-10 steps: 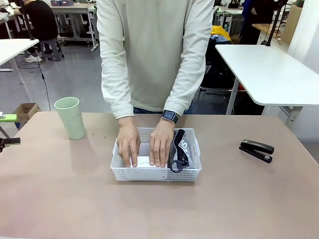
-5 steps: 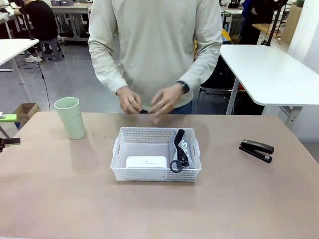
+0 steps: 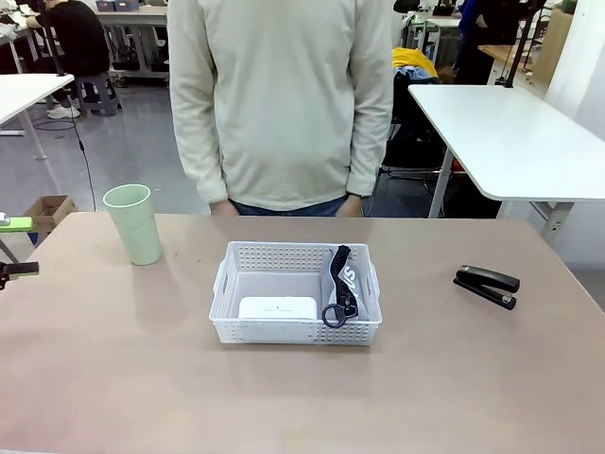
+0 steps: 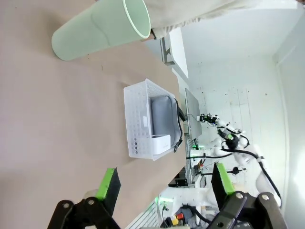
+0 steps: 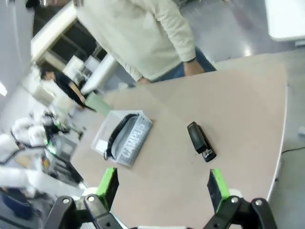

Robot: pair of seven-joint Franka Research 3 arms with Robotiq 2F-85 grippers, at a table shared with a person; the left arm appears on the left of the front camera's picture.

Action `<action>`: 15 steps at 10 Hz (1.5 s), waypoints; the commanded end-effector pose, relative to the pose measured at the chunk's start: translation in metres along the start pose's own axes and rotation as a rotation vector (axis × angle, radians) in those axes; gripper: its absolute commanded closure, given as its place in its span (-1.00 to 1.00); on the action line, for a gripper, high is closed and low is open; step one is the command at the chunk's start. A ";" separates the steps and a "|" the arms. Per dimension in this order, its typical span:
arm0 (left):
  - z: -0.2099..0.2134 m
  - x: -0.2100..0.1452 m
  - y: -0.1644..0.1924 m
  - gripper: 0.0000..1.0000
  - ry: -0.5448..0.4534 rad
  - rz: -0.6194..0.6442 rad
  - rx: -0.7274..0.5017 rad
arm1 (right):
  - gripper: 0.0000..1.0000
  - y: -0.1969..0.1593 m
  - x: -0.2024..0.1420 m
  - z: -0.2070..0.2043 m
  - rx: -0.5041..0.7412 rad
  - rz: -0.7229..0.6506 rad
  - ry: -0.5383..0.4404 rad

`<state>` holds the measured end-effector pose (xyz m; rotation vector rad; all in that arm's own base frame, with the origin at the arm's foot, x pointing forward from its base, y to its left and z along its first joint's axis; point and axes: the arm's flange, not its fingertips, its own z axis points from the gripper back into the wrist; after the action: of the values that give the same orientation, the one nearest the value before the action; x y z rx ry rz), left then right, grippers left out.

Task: Efficiently arrange items inside the basket to fit them all.
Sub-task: Pick up the Stapler and place it inside the Organizing basket.

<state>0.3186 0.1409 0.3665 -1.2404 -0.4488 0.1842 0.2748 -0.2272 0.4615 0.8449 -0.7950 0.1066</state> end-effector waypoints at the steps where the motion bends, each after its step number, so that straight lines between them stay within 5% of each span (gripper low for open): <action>1: 0.003 -0.002 -0.004 -1.00 0.009 0.012 -0.006 | -1.00 0.041 0.038 -0.044 -0.128 0.172 0.146; 5: 0.003 -0.002 -0.004 -1.00 0.009 0.012 -0.006 | -1.00 0.123 0.055 -0.176 -0.286 0.643 0.482; 7: 0.003 -0.002 -0.004 -1.00 0.009 0.012 -0.006 | -1.00 0.125 0.036 -0.236 -0.264 0.837 0.625; 8: 0.003 -0.002 -0.004 -1.00 0.009 0.012 -0.006 | -1.00 0.115 0.028 -0.257 -0.397 0.887 0.689; 10: 0.003 -0.002 -0.004 -1.00 0.009 0.012 -0.006 | -1.00 0.093 0.010 -0.297 -0.416 0.941 0.829; 15: 0.003 -0.002 -0.004 -1.00 0.009 0.012 -0.006 | -1.00 0.040 -0.008 -0.339 -0.478 0.795 0.854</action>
<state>0.3183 0.1408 0.3666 -1.2397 -0.4485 0.1845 0.4408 0.0355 0.3490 -0.0576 -0.2550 0.9220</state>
